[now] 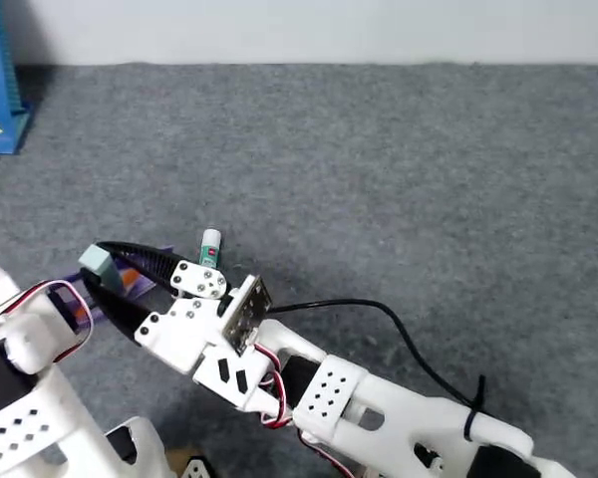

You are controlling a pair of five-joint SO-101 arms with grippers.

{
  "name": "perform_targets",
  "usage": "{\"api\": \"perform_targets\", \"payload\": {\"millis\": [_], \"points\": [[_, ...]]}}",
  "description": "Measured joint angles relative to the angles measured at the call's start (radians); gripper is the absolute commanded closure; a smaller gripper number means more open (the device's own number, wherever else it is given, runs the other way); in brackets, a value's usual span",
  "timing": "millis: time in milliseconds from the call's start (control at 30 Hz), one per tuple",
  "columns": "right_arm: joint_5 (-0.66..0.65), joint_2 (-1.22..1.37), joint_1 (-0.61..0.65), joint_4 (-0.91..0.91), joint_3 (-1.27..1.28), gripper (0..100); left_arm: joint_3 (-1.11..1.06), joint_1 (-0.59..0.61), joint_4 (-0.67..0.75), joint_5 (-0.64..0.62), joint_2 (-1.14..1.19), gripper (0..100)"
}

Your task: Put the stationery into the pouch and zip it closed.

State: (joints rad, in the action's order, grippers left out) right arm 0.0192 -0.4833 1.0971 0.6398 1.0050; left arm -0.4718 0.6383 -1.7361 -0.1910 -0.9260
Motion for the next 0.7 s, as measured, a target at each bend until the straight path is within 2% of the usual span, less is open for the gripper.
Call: {"api": "perform_targets", "payload": {"millis": [100,500,567,700], "points": [[-0.041,-0.009,0.0,-0.023,0.0,74.5,0.0,0.0,0.0,0.0,0.0,99],[-0.055,-0.345,-0.018,-0.391,0.0,79.1,0.0,0.0,0.0,0.0,0.0,99],[0.003,-0.397,-0.054,-0.503,-0.003,79.8,0.0,0.0,0.0,0.0,0.0,99],[0.241,-0.411,-0.181,-0.821,-0.115,80.1,0.0,0.0,0.0,0.0,0.0,99]]}}
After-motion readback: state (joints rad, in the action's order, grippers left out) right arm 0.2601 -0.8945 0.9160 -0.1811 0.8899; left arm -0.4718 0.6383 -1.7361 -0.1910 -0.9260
